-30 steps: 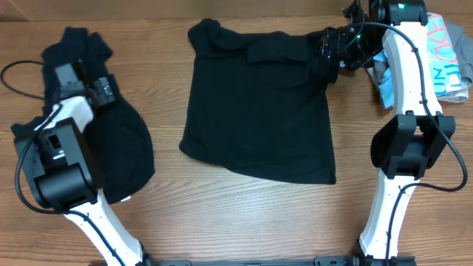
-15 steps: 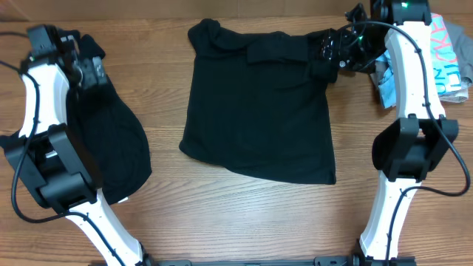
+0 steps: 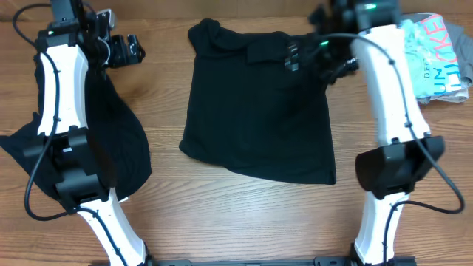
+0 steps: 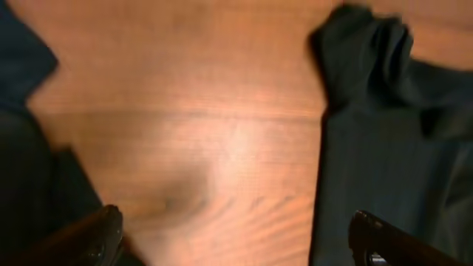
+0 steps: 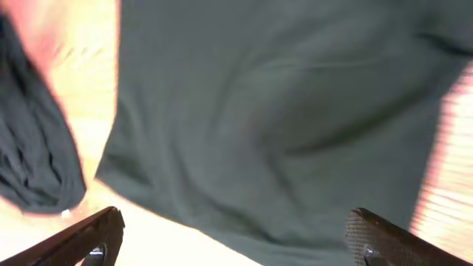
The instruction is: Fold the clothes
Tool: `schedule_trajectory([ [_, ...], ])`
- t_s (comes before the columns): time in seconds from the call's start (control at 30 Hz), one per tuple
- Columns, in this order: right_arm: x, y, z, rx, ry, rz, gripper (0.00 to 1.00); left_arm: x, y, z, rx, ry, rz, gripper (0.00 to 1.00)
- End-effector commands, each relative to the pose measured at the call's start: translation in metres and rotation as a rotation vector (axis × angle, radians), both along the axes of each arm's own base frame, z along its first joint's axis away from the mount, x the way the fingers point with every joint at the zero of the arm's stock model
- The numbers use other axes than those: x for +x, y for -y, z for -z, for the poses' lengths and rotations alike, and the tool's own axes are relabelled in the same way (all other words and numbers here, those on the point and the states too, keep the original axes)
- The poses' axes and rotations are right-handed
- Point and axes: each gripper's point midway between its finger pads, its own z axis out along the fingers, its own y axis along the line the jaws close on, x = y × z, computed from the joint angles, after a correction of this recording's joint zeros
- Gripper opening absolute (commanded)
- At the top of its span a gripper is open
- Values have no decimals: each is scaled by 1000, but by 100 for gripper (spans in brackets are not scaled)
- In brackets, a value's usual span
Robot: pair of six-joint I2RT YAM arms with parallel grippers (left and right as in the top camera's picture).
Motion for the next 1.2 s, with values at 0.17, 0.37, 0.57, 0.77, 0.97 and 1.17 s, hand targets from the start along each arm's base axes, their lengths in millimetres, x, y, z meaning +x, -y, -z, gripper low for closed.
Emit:
schedule_trajectory([
  [0.17, -42, -85, 40, -29, -55, -109, 100, 7, -28, -12, 39, 57, -37, 100],
  [0.37, -90, -142, 81, 16, -137, -248, 100, 1, -60, -11, 59, 47, -103, 100],
  [0.57, -105, -205, 110, 19, -31, -227, 96, -11, -93, -8, 55, 27, -167, 100],
  [0.77, -108, -239, 121, 0, 94, -185, 81, -19, -107, -6, 50, 9, -198, 100],
  [0.97, -118, -262, 133, -9, 156, -213, 73, -21, -108, -5, 48, 4, -200, 100],
  [1.17, -121, -264, 171, -48, 113, -215, 68, -21, -108, -3, 47, 0, -200, 100],
])
